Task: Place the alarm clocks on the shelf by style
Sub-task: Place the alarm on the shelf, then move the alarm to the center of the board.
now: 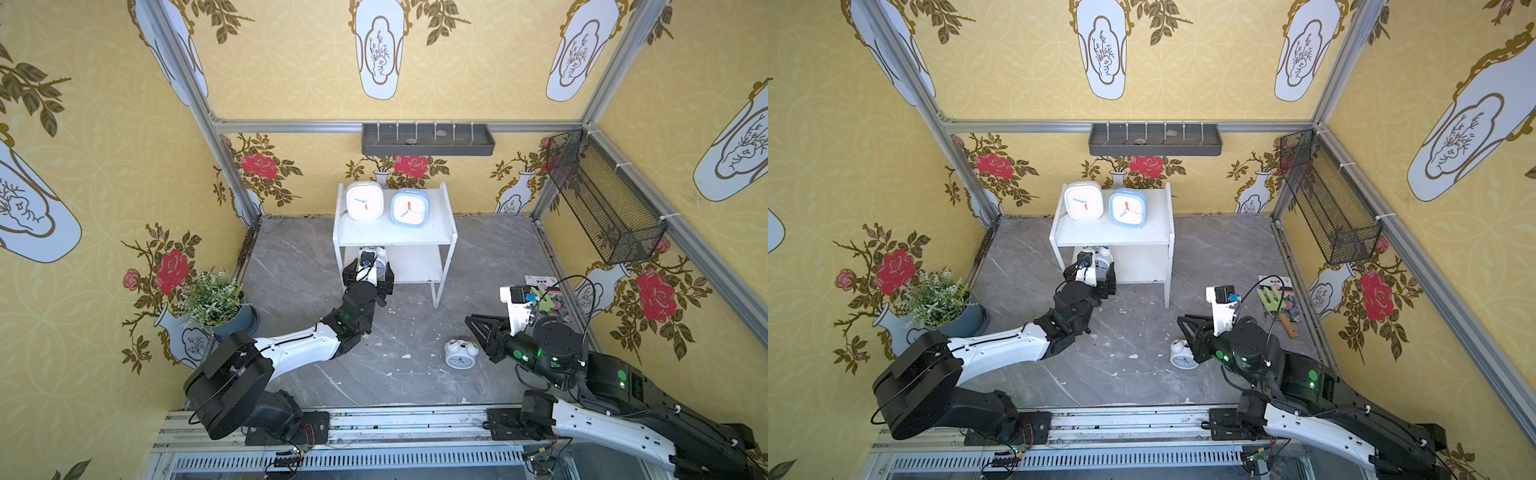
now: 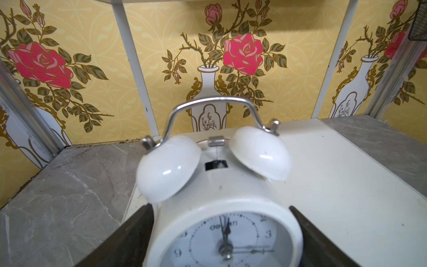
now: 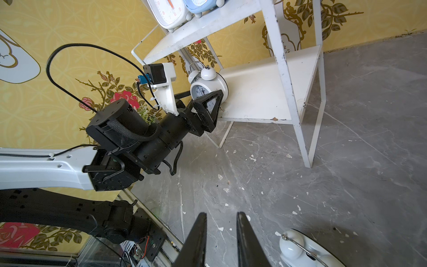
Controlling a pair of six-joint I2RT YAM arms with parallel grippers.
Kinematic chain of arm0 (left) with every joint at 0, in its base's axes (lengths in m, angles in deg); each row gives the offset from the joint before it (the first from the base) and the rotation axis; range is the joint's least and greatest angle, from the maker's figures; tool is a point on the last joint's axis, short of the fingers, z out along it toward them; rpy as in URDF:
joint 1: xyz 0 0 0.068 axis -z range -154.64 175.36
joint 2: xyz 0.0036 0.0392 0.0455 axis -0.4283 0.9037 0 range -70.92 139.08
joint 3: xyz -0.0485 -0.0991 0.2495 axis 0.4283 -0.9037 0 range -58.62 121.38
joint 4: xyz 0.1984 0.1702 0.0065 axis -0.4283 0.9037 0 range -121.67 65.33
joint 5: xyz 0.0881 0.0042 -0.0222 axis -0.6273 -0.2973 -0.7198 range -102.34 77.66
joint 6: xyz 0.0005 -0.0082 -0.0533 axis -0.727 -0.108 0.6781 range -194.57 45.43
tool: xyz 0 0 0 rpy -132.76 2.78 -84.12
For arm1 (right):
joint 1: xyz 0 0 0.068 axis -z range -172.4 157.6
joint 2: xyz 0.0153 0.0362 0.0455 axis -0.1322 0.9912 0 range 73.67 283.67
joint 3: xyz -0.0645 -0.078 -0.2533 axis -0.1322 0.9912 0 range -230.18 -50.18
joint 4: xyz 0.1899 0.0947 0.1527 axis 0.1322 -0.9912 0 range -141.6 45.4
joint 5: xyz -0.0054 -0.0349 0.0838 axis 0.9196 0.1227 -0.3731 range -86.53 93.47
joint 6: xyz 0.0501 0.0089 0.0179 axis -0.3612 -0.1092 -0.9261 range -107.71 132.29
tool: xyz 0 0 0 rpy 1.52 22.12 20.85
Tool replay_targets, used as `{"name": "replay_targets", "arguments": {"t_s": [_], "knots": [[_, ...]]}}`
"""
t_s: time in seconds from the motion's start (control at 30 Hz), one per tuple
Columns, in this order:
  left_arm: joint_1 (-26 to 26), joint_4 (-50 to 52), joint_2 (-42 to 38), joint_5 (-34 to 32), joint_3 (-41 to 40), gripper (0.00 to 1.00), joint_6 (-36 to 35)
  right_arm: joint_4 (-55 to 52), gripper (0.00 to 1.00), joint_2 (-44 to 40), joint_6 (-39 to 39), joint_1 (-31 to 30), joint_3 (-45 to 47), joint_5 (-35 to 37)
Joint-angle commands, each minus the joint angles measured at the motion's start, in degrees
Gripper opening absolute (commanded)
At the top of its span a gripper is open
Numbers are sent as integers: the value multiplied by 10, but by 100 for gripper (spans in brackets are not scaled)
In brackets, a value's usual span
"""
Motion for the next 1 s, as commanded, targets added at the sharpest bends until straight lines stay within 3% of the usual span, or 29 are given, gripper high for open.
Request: {"name": "replay_targets", "arguments": {"t_s": [0.0,0.23,0.67,0.97], "knots": [[0,-3,2,-3,-1,94,-10,24,26,-1,4,0,-2,-1],[1,-3,-3,-4,-2,99,-15,24,26,1,4,0,-4,-4],[30,6,-43,-12,-30,99,-19,27,28,5,12,0,-12,0],[63,66,-101,-54,-65,99,12,25,32,15,14,0,-10,-1]]}}
